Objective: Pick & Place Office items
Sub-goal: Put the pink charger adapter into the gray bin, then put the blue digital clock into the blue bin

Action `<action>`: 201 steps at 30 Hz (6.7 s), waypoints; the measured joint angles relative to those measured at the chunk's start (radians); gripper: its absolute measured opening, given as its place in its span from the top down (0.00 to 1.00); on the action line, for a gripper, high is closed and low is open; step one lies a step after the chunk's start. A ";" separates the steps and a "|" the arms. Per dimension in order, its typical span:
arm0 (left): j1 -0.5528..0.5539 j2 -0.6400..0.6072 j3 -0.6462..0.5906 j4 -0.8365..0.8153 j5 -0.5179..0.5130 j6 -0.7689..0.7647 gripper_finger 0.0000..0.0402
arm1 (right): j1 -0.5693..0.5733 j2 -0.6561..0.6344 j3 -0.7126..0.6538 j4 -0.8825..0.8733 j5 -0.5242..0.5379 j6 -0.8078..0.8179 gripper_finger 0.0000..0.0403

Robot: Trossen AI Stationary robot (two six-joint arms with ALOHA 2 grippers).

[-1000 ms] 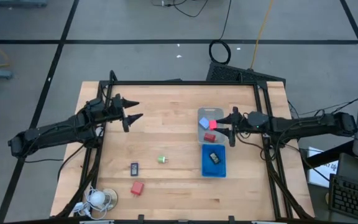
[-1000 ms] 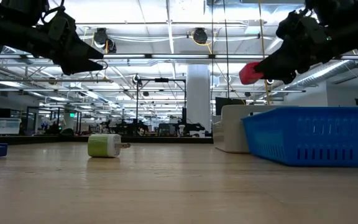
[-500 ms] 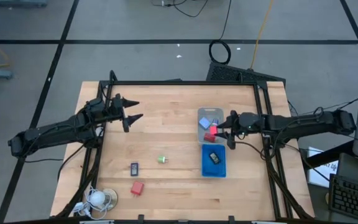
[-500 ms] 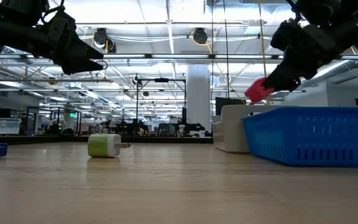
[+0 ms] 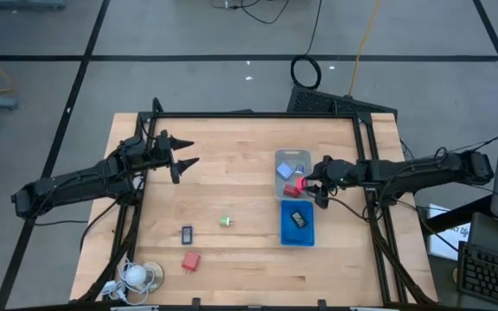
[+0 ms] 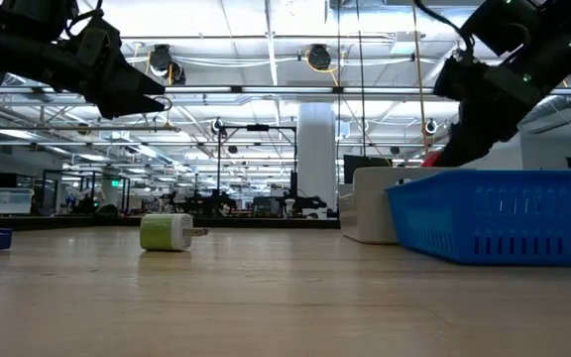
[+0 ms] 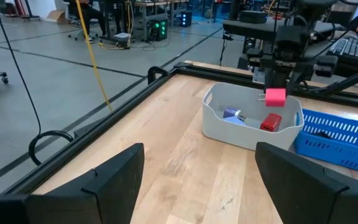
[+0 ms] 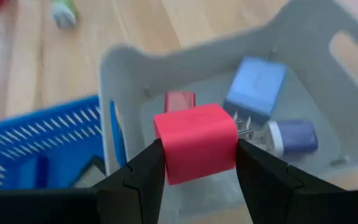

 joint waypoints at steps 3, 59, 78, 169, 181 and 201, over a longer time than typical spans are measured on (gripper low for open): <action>0.000 0.000 0.000 0.000 0.000 0.000 0.23 | 0.000 0.035 0.000 -0.012 0.000 -0.016 0.59; 0.000 0.000 0.001 0.000 0.000 0.000 0.22 | -0.003 0.096 -0.001 0.009 0.054 -0.077 0.56; 0.000 0.000 0.001 0.000 0.000 0.000 0.23 | -0.005 0.096 -0.003 0.114 0.052 -0.067 0.40; -0.023 0.011 0.005 0.192 0.128 -0.520 0.23 | -0.004 -0.273 -0.120 0.652 -0.256 -0.306 0.39; -0.450 0.093 0.206 -0.247 0.088 -0.627 0.31 | -0.004 -0.273 -0.120 0.653 -0.256 -0.305 0.39; -0.881 0.760 0.456 -0.726 0.017 -1.531 0.35 | -0.004 -0.273 -0.120 0.720 -0.256 -0.308 0.39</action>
